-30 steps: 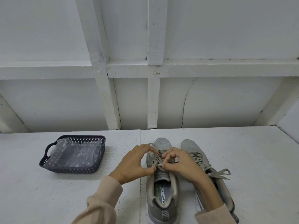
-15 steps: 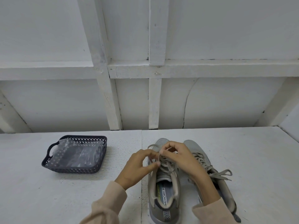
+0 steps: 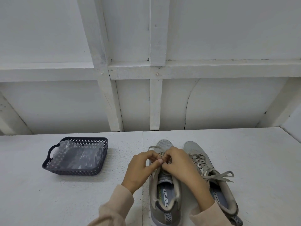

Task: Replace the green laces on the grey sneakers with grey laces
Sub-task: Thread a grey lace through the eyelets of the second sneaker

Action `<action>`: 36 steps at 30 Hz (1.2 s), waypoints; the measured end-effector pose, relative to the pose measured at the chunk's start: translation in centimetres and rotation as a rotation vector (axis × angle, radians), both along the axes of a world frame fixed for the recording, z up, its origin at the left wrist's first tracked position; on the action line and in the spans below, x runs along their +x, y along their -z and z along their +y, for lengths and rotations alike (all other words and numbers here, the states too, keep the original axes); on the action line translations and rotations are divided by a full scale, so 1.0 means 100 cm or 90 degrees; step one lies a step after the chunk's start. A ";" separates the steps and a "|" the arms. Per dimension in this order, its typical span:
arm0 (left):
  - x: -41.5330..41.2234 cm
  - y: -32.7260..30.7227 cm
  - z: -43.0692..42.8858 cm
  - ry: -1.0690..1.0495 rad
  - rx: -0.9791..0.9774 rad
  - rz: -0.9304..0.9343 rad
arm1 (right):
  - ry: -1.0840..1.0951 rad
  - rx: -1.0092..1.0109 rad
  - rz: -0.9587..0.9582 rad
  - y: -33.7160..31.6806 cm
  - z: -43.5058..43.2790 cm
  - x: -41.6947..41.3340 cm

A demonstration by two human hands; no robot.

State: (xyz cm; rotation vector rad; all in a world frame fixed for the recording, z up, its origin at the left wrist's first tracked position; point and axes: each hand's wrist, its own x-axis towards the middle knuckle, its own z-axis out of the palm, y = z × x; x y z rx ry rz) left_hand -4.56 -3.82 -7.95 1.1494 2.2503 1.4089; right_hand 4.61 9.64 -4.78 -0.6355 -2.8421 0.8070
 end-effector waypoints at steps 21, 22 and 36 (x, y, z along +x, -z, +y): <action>0.005 0.001 0.008 -0.002 0.038 -0.016 | 0.000 -0.415 0.196 0.008 0.021 0.011; 0.006 0.002 0.008 -0.003 0.044 -0.018 | -0.005 -0.399 0.195 0.008 0.021 0.011; 0.011 0.010 0.032 0.101 0.154 -0.156 | -0.032 -0.351 0.211 -0.004 0.014 0.015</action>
